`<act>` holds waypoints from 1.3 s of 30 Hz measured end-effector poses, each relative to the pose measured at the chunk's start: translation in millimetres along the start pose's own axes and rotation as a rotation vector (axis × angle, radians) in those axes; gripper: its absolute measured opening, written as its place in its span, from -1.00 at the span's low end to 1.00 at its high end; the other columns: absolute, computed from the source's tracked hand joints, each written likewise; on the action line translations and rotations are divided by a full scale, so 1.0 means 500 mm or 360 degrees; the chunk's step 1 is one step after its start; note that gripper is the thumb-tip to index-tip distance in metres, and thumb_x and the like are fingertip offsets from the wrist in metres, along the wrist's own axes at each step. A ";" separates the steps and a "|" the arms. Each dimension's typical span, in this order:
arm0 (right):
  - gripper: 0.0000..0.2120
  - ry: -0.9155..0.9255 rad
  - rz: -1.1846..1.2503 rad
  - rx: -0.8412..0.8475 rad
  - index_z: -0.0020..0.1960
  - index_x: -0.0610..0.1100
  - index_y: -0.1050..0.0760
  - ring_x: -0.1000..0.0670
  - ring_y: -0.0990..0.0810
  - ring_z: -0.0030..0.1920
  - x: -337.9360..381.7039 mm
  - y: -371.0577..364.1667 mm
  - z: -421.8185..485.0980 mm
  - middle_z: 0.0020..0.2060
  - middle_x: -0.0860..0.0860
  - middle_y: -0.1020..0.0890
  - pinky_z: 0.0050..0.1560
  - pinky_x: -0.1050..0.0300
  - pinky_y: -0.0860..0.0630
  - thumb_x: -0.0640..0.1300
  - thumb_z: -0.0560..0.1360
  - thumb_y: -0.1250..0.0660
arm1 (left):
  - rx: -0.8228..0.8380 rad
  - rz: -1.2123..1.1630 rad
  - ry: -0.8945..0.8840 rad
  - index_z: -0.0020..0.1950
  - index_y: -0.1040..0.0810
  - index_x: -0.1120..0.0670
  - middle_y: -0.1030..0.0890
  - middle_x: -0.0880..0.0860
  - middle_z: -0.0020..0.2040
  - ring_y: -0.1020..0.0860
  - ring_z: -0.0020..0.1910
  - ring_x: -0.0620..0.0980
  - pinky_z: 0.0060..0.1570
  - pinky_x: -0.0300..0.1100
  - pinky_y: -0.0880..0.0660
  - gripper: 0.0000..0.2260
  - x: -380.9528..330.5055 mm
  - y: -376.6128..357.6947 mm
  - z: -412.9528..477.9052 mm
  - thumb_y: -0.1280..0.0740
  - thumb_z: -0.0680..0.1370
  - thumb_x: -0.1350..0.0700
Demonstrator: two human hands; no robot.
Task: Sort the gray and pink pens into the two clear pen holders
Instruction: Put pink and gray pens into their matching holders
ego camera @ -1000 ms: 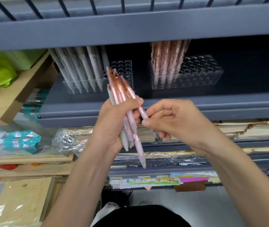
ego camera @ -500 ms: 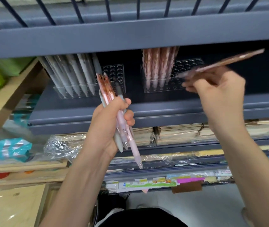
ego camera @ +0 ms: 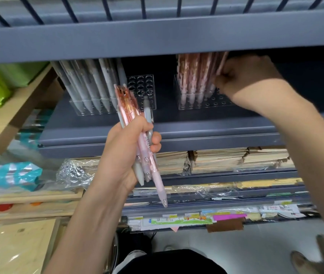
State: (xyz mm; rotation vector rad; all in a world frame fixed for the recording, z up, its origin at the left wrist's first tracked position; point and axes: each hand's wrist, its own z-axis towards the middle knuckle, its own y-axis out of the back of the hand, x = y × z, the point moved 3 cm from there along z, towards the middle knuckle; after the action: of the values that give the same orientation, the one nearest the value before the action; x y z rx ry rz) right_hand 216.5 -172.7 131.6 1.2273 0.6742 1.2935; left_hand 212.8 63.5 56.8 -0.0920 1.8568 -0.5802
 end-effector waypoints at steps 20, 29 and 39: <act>-0.81 -0.0208 0.0256 -0.0078 -0.10 -0.11 -0.55 -0.19 -0.57 0.08 -0.007 -0.037 -0.012 -0.16 -0.01 -0.63 0.05 0.11 -0.39 0.02 0.49 -0.41 | -0.0070 -0.0308 -0.0019 -0.22 -0.56 0.18 -0.53 0.07 -0.24 -0.37 -0.51 -0.11 -0.55 -0.30 -0.33 -0.79 0.001 0.021 0.004 -0.17 0.51 0.35; -0.85 -0.0415 0.0800 -0.0160 -0.05 -0.07 -0.56 -0.02 -0.65 -0.17 -0.012 -0.020 -0.078 -0.24 0.01 -0.66 -0.16 0.16 -0.51 0.00 0.49 -0.42 | -0.0068 -0.0396 0.0028 -0.13 -0.43 0.18 -0.53 0.02 -0.27 -0.38 -0.50 -0.12 -0.53 -0.32 -0.35 -0.90 -0.001 0.009 0.003 -0.17 0.53 0.32; -0.79 -0.0403 0.1756 0.0783 -0.10 -0.17 -0.62 0.03 -0.55 -0.43 0.130 -0.071 -0.353 -0.30 -0.07 -0.67 -0.41 0.18 -0.51 -0.04 0.40 -0.51 | -0.0158 -0.0372 -0.0155 -0.19 -0.50 0.18 -0.49 0.04 -0.37 -0.40 -0.51 -0.09 -0.54 -0.28 -0.37 -0.88 0.032 -0.012 -0.016 -0.22 0.48 0.33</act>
State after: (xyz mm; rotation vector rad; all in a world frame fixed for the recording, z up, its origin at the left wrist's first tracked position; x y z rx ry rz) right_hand 81.7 -54.5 64.8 2.2962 0.0664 1.8387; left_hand 198.2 55.6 47.3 -0.4011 1.7915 -0.6323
